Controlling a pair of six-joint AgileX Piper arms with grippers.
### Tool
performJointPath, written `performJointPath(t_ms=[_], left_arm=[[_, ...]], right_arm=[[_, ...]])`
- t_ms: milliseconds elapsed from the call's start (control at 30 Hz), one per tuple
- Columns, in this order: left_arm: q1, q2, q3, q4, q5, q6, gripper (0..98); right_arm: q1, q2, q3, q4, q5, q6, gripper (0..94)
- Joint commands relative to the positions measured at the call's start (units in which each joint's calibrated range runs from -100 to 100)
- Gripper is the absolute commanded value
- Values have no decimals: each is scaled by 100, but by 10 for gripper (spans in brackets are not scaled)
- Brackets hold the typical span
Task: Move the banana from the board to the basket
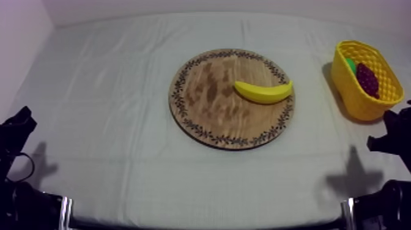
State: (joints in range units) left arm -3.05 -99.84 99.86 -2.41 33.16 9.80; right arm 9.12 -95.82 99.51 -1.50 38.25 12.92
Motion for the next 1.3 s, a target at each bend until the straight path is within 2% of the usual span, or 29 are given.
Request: performJointPath(t_ms=[0, 200, 667, 833, 1033, 1267], left_arm=[[-2, 2, 3, -1, -1, -1, 1], [-2, 2, 3, -1, -1, -1, 1], [-2, 2, 3, -1, -1, -1, 1], [-2, 2, 3, -1, -1, -1, 1], [-2, 2, 3, -1, -1, 1, 1], [-2, 2, 3, -1, -1, 4, 1]], right_arm=[[-50, -2, 10, 1, 0, 63, 5], [-531, 7, 15, 1, 5, 149, 5], [-1888, 6, -24, 15, 161, -31, 5], [-2021, 6, -126, 24, 496, 229, 6], [-2054, 33, -203, 37, 520, 495, 7], [-2418, 1102, -860, 450, 490, 422, 7]])
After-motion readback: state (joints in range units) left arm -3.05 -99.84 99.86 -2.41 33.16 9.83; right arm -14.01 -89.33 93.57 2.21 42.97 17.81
